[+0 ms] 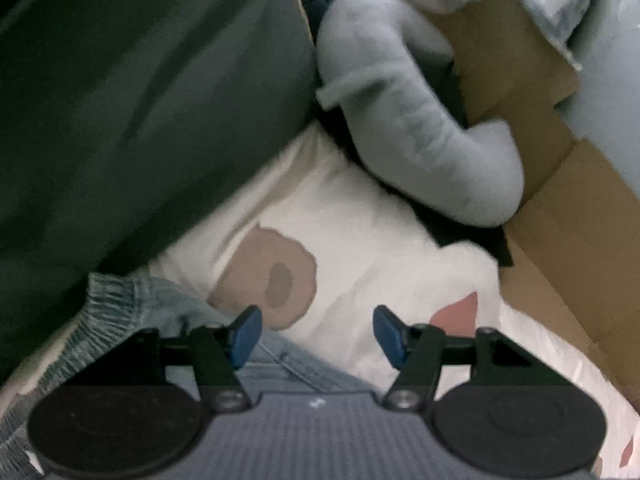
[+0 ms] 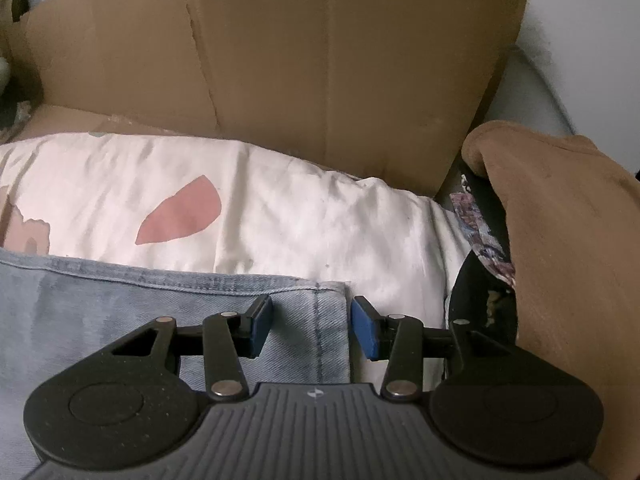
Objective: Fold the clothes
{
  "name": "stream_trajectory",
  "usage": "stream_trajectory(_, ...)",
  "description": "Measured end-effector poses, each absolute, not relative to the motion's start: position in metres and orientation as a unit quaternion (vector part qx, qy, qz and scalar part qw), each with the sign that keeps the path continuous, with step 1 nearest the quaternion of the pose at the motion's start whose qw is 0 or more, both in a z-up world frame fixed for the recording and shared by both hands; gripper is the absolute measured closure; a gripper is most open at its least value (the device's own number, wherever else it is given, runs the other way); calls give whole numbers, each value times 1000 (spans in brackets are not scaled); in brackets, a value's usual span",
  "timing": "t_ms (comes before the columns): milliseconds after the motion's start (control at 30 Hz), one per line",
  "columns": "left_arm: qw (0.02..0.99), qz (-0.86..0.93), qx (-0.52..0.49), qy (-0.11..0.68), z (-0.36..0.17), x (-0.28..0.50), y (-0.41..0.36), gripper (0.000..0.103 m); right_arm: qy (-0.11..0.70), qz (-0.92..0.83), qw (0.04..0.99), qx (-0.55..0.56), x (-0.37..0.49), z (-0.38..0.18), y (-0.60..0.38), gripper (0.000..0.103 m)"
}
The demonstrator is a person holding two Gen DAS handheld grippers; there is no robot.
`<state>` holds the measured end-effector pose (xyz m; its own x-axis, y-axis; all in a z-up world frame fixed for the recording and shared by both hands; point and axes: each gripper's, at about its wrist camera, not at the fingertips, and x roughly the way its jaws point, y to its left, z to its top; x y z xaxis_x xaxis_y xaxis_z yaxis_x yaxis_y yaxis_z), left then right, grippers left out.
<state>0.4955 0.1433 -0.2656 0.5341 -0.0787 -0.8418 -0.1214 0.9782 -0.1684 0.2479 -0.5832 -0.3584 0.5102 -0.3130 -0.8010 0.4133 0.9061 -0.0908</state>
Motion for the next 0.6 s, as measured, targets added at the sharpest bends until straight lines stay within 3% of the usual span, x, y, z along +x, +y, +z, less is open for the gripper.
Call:
stream_trajectory(433,819,42,-172,547,-313,502,147,39,473,-191,859,49,255,-367,-586,52)
stream_trajectory(600,807,55,-186,558,-330,506,147,39,477,-178,859,51,258,-371,-587,44)
